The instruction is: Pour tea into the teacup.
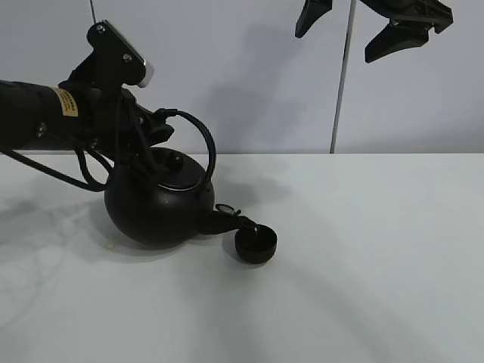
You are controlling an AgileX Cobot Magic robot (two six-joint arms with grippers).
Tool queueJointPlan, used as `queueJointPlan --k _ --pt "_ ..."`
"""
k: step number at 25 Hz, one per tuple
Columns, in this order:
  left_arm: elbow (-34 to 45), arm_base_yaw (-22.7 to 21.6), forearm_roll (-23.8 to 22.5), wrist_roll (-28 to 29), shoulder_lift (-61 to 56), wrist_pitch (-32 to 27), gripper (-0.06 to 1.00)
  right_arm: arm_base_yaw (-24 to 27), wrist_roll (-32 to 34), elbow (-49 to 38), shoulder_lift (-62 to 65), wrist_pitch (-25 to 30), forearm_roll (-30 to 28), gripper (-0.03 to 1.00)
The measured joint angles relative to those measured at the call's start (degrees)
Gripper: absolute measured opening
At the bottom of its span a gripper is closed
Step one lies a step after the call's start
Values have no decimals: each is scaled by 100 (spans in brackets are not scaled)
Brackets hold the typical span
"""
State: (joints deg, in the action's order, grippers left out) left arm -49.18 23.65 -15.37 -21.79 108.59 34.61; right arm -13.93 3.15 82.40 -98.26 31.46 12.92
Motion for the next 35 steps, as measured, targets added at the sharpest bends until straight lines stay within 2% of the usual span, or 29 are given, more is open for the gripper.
queueJointPlan --k 35 --pt "0 0 0 -155 0 0 10 0 0 0 0 0 0 66"
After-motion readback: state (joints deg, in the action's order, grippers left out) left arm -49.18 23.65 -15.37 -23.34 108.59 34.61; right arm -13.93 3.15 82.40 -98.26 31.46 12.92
